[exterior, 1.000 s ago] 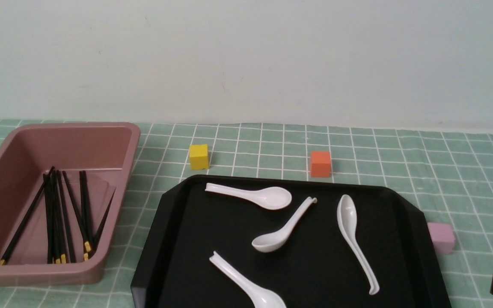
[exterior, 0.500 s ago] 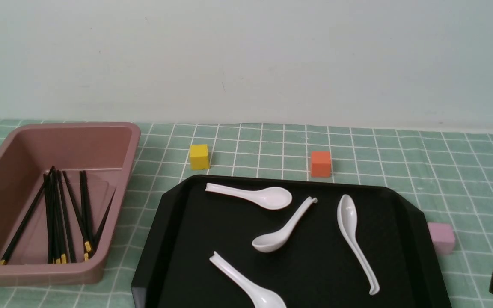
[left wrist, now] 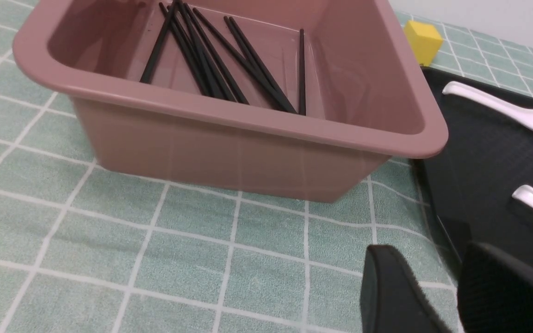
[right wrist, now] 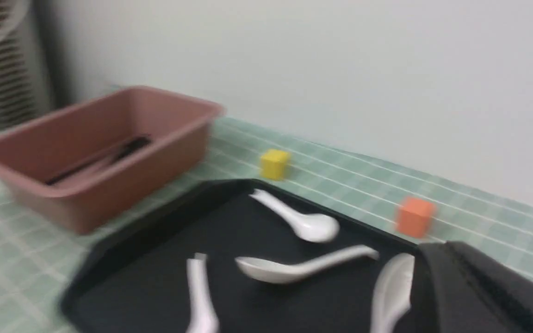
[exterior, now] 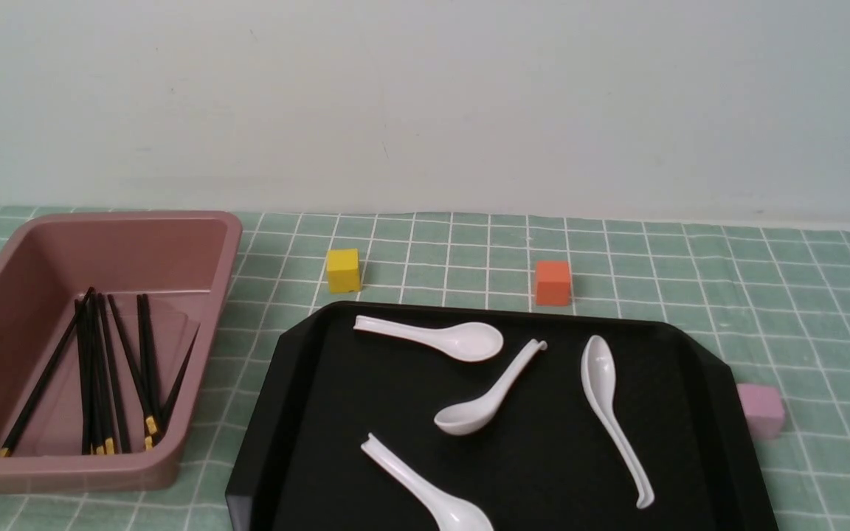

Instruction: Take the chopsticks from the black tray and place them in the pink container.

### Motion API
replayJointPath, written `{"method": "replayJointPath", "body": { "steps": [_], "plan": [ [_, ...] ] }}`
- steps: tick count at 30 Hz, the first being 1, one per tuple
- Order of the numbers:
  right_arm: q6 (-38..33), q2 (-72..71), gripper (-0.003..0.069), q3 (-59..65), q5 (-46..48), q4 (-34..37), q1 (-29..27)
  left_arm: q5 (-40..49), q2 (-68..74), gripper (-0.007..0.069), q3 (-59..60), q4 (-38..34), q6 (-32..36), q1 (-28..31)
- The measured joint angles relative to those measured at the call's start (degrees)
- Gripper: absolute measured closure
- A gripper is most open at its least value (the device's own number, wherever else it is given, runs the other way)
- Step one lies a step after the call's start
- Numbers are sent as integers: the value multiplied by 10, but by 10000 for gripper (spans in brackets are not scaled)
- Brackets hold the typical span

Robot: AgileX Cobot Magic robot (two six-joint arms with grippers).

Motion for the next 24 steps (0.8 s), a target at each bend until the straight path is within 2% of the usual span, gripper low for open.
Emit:
{"method": "replayJointPath", "body": {
  "steps": [2, 5, 11, 15, 19, 24],
  "plan": [
    [0, -40, 640, 44, 0, 0, -69, 0, 0, 386, 0, 0, 0, 0],
    [0, -79, 637, 91, 1, -1, -136, 0, 0, 386, 0, 0, 0, 0],
    [0, -136, 636, 165, 1, -2, -231, 0, 0, 386, 0, 0, 0, 0],
    [0, -145, 630, 185, 12, -2, -261, 0, 0, 386, 0, 0, 0, 0],
    [0, -145, 626, 184, 59, -2, -263, 0, 0, 386, 0, 0, 0, 0],
    [0, -145, 620, 182, 70, 2, -263, 0, 0, 386, 0, 0, 0, 0]
  ]
}}
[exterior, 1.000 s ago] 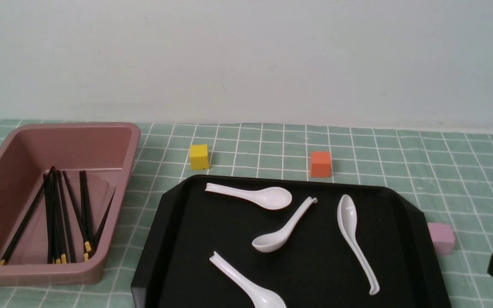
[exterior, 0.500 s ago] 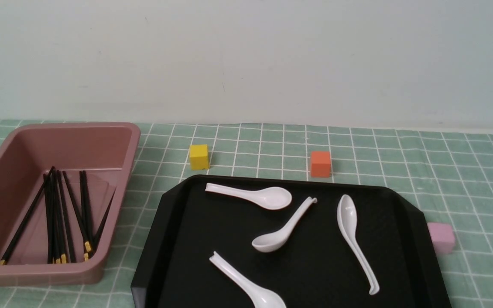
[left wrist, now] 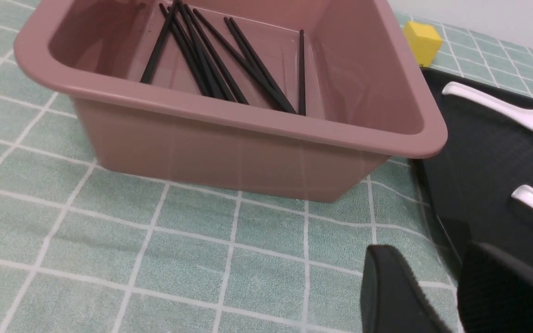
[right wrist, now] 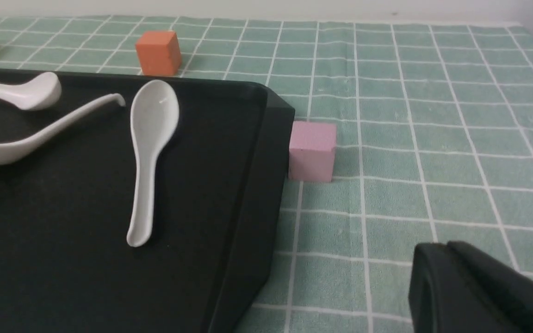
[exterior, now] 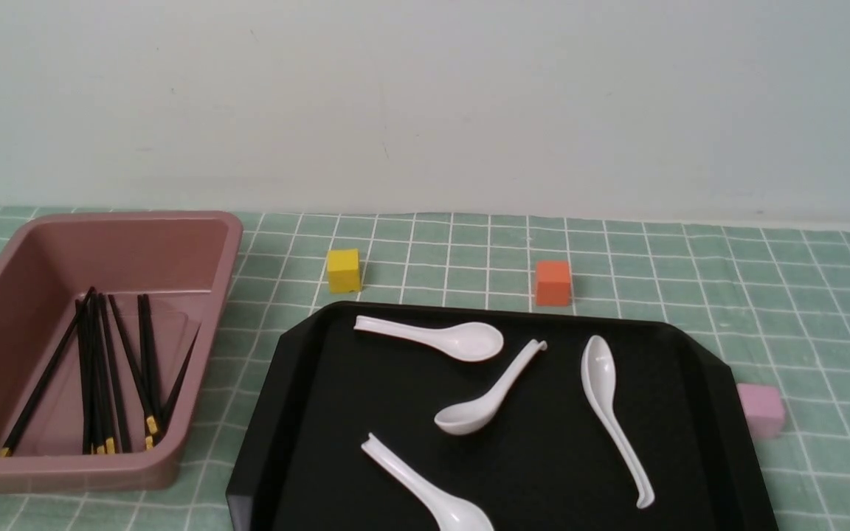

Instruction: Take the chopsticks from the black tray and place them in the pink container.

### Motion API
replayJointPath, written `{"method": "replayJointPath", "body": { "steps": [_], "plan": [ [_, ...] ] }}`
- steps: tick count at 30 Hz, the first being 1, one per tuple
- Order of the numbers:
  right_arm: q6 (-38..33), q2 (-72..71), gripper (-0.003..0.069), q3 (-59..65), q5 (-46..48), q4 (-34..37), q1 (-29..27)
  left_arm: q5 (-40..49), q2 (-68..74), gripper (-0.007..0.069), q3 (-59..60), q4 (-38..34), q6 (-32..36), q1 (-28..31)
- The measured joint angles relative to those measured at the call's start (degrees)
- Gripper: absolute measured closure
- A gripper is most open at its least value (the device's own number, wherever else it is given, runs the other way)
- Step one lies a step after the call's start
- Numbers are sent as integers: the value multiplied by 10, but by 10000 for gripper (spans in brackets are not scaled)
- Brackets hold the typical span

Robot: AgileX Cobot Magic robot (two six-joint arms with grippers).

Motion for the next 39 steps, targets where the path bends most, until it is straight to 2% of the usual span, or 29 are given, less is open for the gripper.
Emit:
{"method": "replayJointPath", "body": {
  "steps": [39],
  "plan": [
    [0, -1, 589, 0, 1, 2, 0, 0, 0, 386, 0, 0, 0, 0]
  ]
}}
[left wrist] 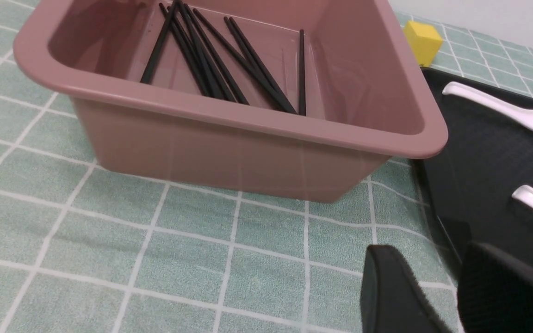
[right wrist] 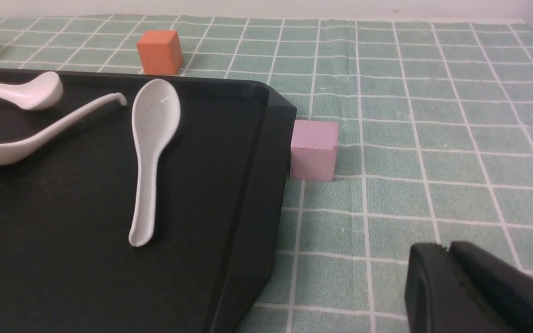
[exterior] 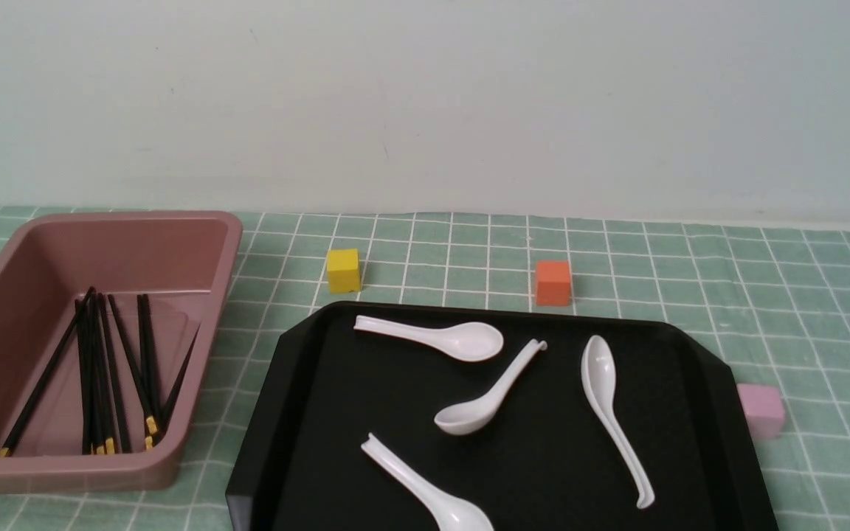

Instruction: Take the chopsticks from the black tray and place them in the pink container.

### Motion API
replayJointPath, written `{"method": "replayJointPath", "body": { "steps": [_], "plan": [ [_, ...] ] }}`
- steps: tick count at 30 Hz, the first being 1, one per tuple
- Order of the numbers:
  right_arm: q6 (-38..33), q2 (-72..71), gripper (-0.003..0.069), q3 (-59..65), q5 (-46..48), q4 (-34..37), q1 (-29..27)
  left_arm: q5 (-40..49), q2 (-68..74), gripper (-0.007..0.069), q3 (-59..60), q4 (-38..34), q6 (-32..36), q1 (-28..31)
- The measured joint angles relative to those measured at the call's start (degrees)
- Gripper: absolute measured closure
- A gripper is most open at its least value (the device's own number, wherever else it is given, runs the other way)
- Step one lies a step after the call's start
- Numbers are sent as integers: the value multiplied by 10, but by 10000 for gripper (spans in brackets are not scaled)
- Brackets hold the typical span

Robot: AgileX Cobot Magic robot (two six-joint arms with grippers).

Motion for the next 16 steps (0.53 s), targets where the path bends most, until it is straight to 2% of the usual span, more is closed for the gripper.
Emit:
{"method": "replayJointPath", "body": {
  "steps": [16],
  "plan": [
    [0, 0, 569, 0, 0, 0, 0, 0, 0, 386, 0, 0, 0, 0]
  ]
}}
